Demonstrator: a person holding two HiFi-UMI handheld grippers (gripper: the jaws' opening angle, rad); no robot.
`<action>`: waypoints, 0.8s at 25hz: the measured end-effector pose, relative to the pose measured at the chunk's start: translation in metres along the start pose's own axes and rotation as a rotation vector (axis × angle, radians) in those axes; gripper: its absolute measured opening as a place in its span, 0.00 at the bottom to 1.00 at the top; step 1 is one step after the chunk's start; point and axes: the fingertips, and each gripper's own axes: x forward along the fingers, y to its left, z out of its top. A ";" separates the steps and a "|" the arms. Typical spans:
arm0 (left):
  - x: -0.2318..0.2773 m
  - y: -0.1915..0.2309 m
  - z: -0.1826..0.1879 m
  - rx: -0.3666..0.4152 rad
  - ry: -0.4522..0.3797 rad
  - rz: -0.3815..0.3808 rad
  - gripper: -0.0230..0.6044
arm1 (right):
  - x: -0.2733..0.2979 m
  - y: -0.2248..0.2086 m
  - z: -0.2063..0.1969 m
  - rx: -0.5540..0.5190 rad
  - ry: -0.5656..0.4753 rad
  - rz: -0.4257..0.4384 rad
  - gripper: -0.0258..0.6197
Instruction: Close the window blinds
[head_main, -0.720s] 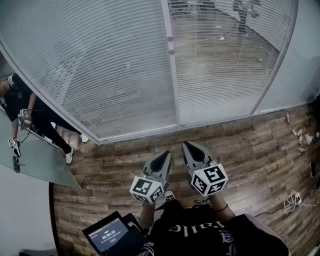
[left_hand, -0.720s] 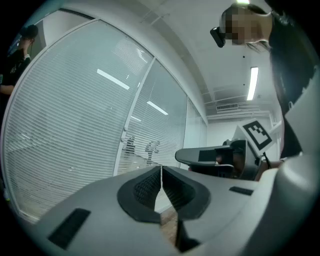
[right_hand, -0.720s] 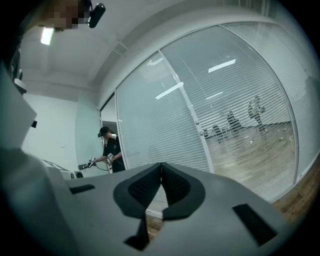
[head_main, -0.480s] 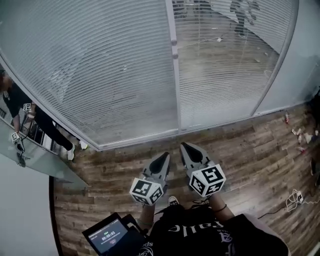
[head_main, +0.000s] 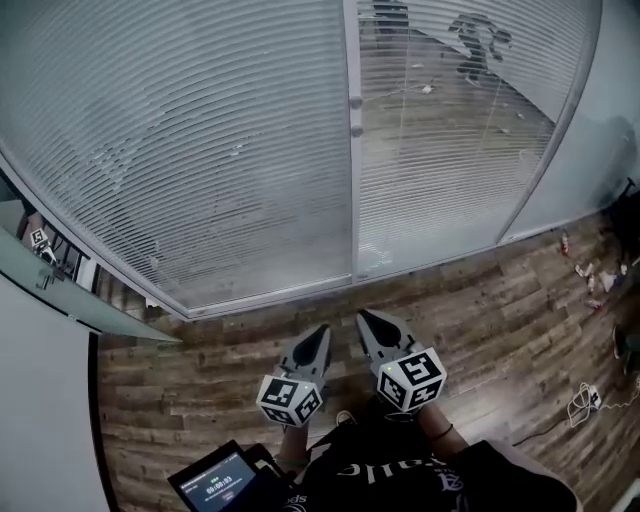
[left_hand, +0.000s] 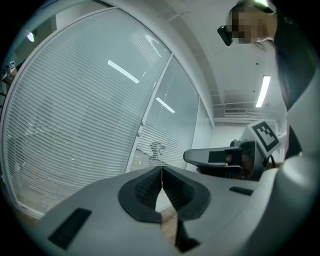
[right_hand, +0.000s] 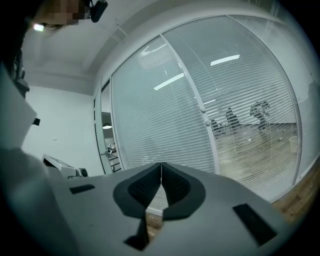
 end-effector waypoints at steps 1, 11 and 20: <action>0.003 0.004 0.000 -0.005 0.003 0.002 0.04 | 0.004 -0.004 -0.001 0.005 0.004 -0.003 0.07; 0.091 0.060 0.025 0.007 -0.018 0.050 0.04 | 0.095 -0.088 0.034 -0.021 -0.001 0.008 0.07; 0.200 0.082 0.056 0.043 -0.039 0.062 0.04 | 0.159 -0.173 0.076 -0.039 -0.001 0.049 0.07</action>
